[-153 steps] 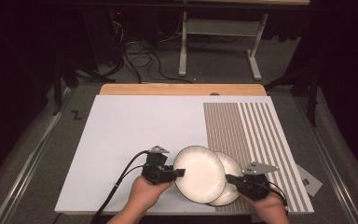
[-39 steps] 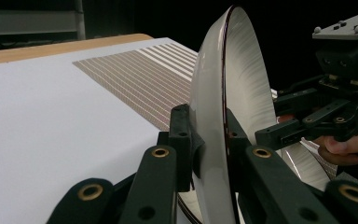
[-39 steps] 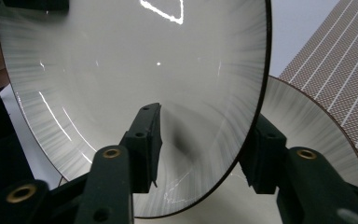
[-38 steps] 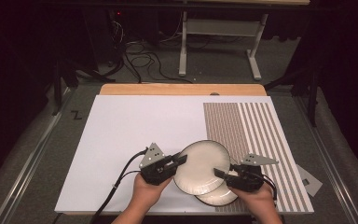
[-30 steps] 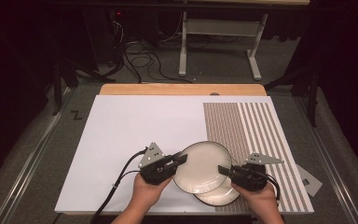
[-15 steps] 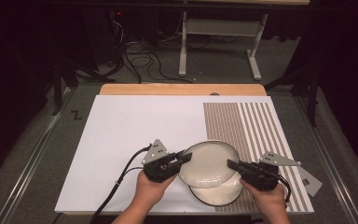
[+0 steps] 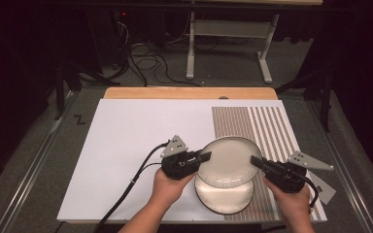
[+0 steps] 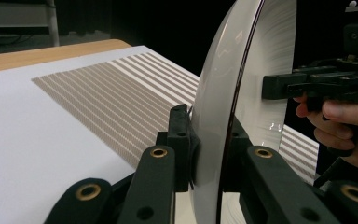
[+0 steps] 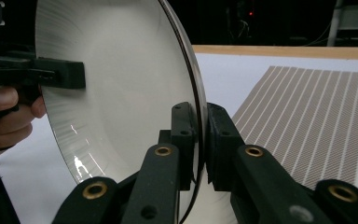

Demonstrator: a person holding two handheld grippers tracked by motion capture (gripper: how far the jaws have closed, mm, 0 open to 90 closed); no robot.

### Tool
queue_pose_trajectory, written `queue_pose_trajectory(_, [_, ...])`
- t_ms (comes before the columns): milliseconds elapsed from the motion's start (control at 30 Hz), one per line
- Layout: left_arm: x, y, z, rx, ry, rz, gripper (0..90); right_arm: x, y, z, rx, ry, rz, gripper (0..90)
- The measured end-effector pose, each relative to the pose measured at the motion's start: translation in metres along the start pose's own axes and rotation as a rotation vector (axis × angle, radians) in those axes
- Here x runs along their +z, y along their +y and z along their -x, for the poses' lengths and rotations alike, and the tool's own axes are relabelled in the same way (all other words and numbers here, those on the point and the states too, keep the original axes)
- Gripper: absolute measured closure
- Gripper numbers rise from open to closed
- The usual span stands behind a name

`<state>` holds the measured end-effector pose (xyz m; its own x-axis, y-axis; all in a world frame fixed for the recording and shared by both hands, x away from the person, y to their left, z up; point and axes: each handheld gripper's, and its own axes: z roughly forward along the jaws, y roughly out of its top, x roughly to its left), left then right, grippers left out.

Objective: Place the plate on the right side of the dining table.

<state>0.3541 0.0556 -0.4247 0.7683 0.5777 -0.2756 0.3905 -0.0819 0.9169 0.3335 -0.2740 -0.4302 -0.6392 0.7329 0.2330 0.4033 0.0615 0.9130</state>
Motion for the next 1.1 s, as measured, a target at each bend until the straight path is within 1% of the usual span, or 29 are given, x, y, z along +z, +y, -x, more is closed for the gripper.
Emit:
queue_pose_trajectory(33, [0.0,0.0,0.0,0.0,0.0,0.0,79.3,-0.002,0.003,0.003,-0.004,-0.003,0.002,85.1])
queue_pose_trajectory(67, [0.006,0.005,0.001,0.008,0.0,-0.005,79.2,-0.003,0.005,0.006,-0.01,-0.012,0.004,85.1])
queue_pose_trajectory(100, [0.006,0.005,0.001,0.008,0.0,-0.005,79.3,-0.003,0.005,0.006,-0.01,-0.012,0.004,85.1])
queue_pose_trajectory(133, [0.014,0.011,0.002,0.008,-0.005,-0.003,79.3,-0.007,0.01,0.011,-0.014,-0.023,0.013,85.1])
queue_pose_trajectory(233, [0.024,0.017,0.001,0.01,-0.015,-0.006,79.1,-0.011,0.016,0.019,-0.018,-0.039,0.023,85.2])
queue_pose_trajectory(267, [0.029,0.02,0.0,0.012,-0.021,-0.004,79.1,-0.013,0.018,0.022,-0.011,-0.045,0.026,85.2])
queue_pose_trajectory(367, [0.042,0.026,-0.002,0.017,-0.03,-0.004,78.9,-0.017,0.023,0.032,-0.016,-0.057,0.035,85.4])
queue_pose_trajectory(433, [0.052,0.031,-0.002,0.028,-0.032,-0.008,78.8,-0.019,0.026,0.039,-0.012,-0.074,0.038,85.4])
queue_pose_trajectory(567, [0.067,0.038,-0.004,0.039,-0.041,-0.006,78.7,-0.022,0.029,0.051,-0.01,-0.092,0.046,85.3])
queue_pose_trajectory(833, [0.101,0.04,-0.014,0.037,-0.063,-0.013,77.9,-0.025,0.031,0.075,-0.013,-0.128,0.04,85.5])
queue_pose_trajectory(900, [0.108,0.04,-0.017,0.036,-0.068,-0.015,77.7,-0.024,0.03,0.081,-0.006,-0.138,0.033,85.5])
queue_pose_trajectory(967, [0.116,0.039,-0.021,0.033,-0.072,-0.022,77.5,-0.024,0.029,0.087,-0.002,-0.144,0.032,85.6])
queue_pose_trajectory(1033, [0.125,0.037,-0.025,0.029,-0.069,-0.037,76.9,-0.022,0.027,0.092,-0.002,-0.161,0.028,85.7])
queue_pose_trajectory(1100, [0.128,0.037,-0.026,0.027,-0.068,-0.042,76.4,-0.021,0.026,0.094,0.0,-0.168,0.024,85.7])
